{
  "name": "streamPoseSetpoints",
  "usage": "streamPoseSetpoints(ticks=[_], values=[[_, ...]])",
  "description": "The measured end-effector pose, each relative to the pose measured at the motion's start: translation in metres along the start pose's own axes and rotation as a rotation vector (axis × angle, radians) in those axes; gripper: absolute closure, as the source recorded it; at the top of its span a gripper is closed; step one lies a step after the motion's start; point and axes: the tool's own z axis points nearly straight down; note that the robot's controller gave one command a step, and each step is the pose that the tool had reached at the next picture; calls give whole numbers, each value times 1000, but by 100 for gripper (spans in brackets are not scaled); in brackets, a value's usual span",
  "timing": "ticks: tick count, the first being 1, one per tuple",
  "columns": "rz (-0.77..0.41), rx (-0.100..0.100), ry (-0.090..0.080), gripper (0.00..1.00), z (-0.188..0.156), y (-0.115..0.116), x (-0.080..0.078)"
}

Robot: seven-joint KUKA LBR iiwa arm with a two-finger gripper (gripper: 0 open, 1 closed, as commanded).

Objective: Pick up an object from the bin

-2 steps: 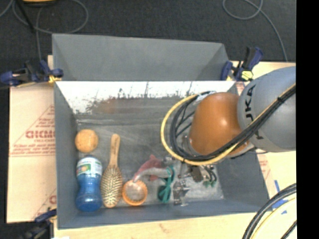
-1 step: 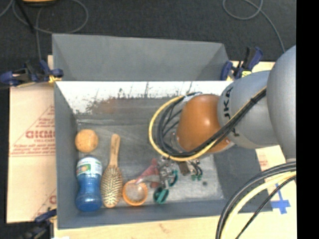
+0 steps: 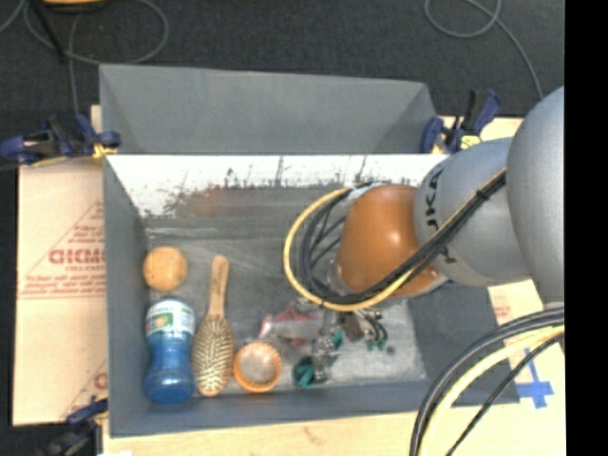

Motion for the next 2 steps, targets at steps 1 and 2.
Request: streamPoseSetpoints(ticks=[1, 2], values=[[0, 1, -15, 100, -3, 0, -4], [0, 1, -15, 100, -3, 0, -4]])
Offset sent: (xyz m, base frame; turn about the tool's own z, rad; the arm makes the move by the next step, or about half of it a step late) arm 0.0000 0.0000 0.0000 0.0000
